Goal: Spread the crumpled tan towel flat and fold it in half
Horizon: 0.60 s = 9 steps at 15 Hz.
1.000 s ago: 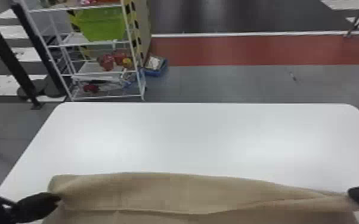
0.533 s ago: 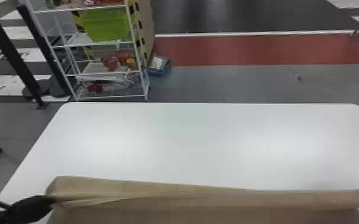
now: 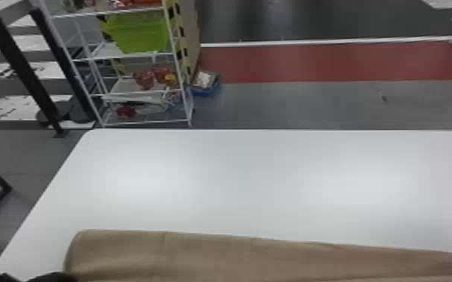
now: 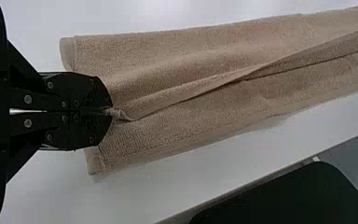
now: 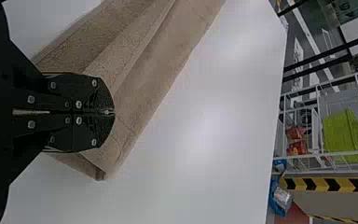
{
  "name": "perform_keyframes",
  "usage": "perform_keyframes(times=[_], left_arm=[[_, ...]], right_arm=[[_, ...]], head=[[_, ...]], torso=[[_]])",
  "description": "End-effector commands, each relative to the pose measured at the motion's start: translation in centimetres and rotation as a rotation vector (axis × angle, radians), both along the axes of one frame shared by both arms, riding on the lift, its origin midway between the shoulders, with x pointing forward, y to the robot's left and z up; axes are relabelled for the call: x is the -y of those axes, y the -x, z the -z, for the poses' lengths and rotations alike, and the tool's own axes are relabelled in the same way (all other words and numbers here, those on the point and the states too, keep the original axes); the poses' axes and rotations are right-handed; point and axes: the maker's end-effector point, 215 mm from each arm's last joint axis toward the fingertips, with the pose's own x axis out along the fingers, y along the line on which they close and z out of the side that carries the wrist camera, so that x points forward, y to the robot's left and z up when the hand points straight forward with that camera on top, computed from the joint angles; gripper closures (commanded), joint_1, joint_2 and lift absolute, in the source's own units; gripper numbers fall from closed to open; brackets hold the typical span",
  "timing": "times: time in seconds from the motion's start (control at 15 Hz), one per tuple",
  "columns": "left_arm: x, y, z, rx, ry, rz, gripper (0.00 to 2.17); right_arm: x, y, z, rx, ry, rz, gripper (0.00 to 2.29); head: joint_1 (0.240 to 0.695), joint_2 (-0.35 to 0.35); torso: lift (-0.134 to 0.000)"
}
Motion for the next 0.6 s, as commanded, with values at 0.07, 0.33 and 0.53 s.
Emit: perform_keyframes(times=[0.07,0.33,0.53], left_arm=[[-0.4,0.6,0.8,-0.032,-0.028,0.008,1.81],[-1.0,0.8,-1.3,0.015,-0.061,0.026,1.81],[-1.4,2.2,-3.3,0.046,-0.088,0.038,1.81]], right_arm=[[-0.1,0.5,0.5,-0.008,0.000,-0.010,1.14],[0.2,0.2,-0.9,0.022,0.001,-0.003,1.14],[1.3,0.4,-2.5,0.046,0.004,0.008,1.14]], head=[[0.695,0.122],[0.695,0.136],[0.695,0.139]], torso=[[-0.123],[-0.123],[-0.123]])
